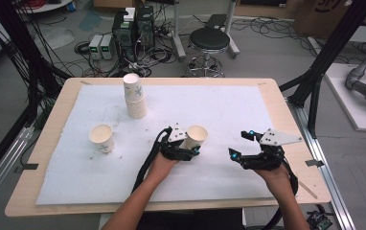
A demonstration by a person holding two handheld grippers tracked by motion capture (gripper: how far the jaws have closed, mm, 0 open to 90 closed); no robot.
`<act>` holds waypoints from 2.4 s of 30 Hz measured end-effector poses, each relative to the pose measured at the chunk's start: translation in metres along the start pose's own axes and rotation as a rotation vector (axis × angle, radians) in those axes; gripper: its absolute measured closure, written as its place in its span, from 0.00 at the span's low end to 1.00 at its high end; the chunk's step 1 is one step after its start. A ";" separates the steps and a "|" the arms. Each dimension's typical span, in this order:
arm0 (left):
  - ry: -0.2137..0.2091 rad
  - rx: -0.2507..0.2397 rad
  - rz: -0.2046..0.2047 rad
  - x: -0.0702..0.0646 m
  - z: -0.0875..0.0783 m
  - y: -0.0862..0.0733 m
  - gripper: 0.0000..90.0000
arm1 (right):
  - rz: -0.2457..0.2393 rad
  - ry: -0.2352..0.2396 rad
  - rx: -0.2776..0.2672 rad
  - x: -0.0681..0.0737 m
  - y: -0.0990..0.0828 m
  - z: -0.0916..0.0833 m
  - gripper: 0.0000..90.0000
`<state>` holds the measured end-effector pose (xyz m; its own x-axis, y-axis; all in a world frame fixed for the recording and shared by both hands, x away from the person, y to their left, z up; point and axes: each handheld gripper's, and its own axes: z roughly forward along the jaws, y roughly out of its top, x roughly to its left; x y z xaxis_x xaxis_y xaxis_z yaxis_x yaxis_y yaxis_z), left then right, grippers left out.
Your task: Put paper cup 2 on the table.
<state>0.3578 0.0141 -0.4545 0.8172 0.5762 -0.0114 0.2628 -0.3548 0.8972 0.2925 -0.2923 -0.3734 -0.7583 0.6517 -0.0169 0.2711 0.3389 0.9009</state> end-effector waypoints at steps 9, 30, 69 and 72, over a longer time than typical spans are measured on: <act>-0.019 -0.002 -0.011 0.000 -0.006 -0.003 0.31 | -0.003 0.002 0.004 0.001 0.000 0.001 0.23; -0.120 -0.173 -0.066 0.024 -0.072 -0.014 0.21 | -0.005 -0.008 -0.012 0.000 0.001 -0.004 0.23; 0.037 -0.362 -0.084 0.042 -0.162 -0.039 0.19 | -0.028 -0.089 -0.012 0.024 -0.016 -0.002 0.23; 0.041 -0.361 -0.086 0.042 -0.162 -0.039 0.19 | -0.026 -0.087 -0.008 0.023 -0.018 -0.001 0.23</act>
<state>0.2987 0.1715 -0.4187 0.7769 0.6243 -0.0822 0.1253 -0.0254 0.9918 0.2697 -0.2844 -0.3899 -0.7104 0.6995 -0.0774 0.2472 0.3510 0.9032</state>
